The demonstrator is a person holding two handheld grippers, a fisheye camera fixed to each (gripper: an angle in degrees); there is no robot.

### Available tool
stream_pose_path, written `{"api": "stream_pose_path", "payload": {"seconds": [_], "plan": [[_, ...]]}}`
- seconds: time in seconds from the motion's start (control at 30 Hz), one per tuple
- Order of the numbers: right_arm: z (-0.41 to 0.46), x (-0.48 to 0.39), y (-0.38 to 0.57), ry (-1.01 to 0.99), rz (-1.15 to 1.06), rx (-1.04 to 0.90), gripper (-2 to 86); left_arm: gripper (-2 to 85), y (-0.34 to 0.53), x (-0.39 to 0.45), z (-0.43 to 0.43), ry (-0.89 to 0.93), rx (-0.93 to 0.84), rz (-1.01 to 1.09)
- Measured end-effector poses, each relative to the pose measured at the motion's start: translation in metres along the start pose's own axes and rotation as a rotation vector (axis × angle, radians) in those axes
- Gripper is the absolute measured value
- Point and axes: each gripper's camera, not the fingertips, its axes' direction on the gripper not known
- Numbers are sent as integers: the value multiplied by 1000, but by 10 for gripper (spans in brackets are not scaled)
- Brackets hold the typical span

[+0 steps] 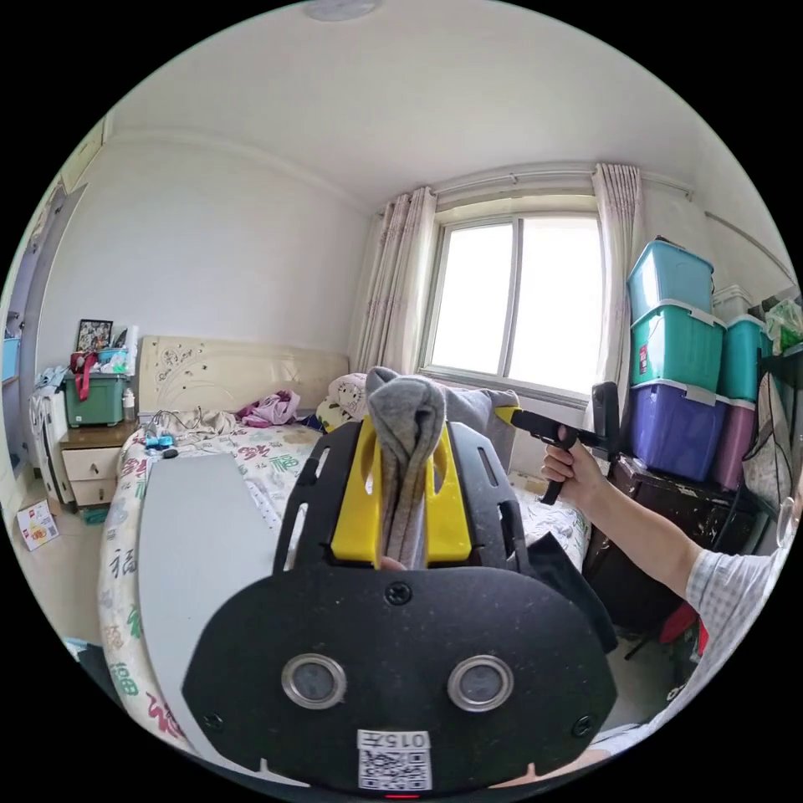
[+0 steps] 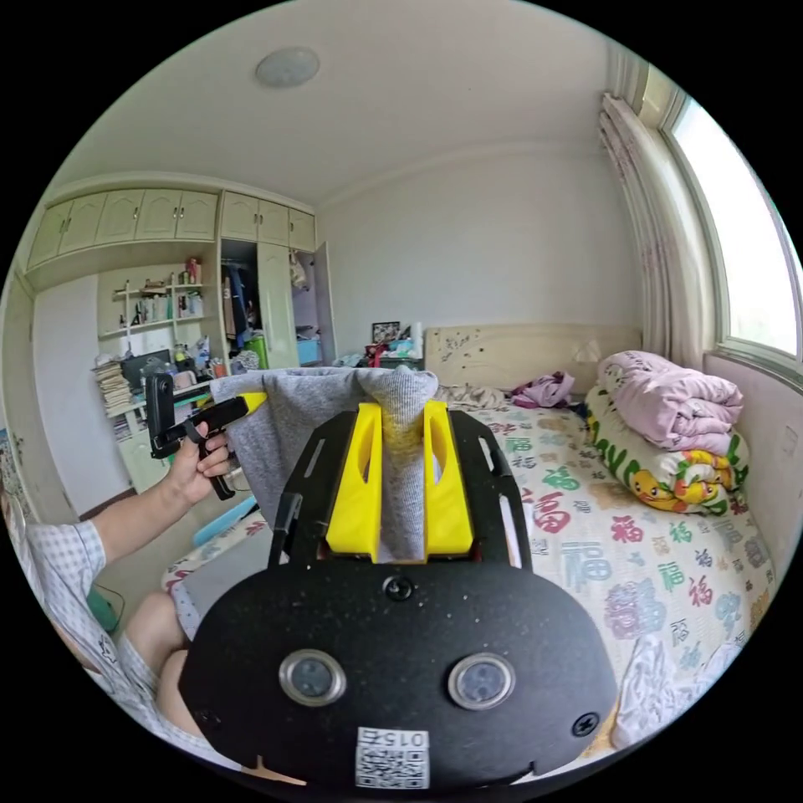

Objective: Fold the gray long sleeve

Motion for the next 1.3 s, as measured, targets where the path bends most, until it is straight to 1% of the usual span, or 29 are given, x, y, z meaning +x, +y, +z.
{"api": "stream_pose_path", "payload": {"seconds": [0.07, 0.17, 0.23, 0.3, 0.4, 0.5, 0.53, 0.57, 0.6, 0.63, 0.67, 0.7, 0.73, 0.8, 0.83, 0.9, 0.97, 1.07, 1.1, 1.17, 1.3], "plan": [[0, 19, 6, 61, -9, -13, 80, 74, 14, 3, 45, 19, 13, 4], [-2, 29, 23, 122, -13, -3, 80, 74, 36, 3, 89, 51, -3, -10], [-5, 25, 35, 157, -62, 18, 80, 74, 47, 1, 106, 80, -9, -33], [-2, 29, 44, 162, -69, 20, 80, 74, 55, -5, 122, 113, -7, -5], [27, 41, 51, 199, -73, -1, 81, 78, 65, -26, 158, 107, -32, 18], [98, 58, 37, 367, -110, -63, 87, 89, 70, -52, 213, 21, -61, 53], [136, 75, 31, 440, -64, -114, 85, 105, 72, -67, 243, -53, -99, 50], [165, 92, 30, 504, 51, -142, 77, 118, 79, -86, 271, -150, -155, -2], [173, 98, 32, 537, 116, -137, 74, 122, 85, -96, 283, -199, -190, -50], [181, 103, 41, 548, 199, -99, 68, 125, 97, -115, 296, -262, -238, -159], [188, 100, 53, 479, 192, -81, 67, 122, 113, -129, 296, -241, -215, -212], [192, 98, 59, 437, 165, -91, 67, 118, 121, -132, 294, -217, -196, -212], [202, 92, 71, 386, 113, -140, 66, 111, 136, -136, 290, -188, -198, -184], [210, 86, 90, 391, 97, -205, 64, 109, 157, -138, 287, -187, -261, -135], [205, 85, 101, 368, 105, -228, 62, 108, 171, -138, 283, -146, -298, -125], [186, 83, 115, 286, 121, -248, 62, 107, 191, -132, 275, -26, -344, -123], [139, 76, 130, 158, 164, -260, 66, 105, 215, -112, 259, 118, -393, -123], [75, 44, 152, 23, 126, -303, 84, 100, 243, -76, 235, 239, -419, -143], [64, 35, 158, 26, 123, -317, 86, 98, 250, -69, 232, 260, -422, -150], [37, 0, 185, 101, 101, -370, 95, 98, 276, -48, 231, 311, -453, -213], [47, -33, 214, 215, 86, -499, 110, 107, 313, -23, 256, 420, -508, -368]]}}
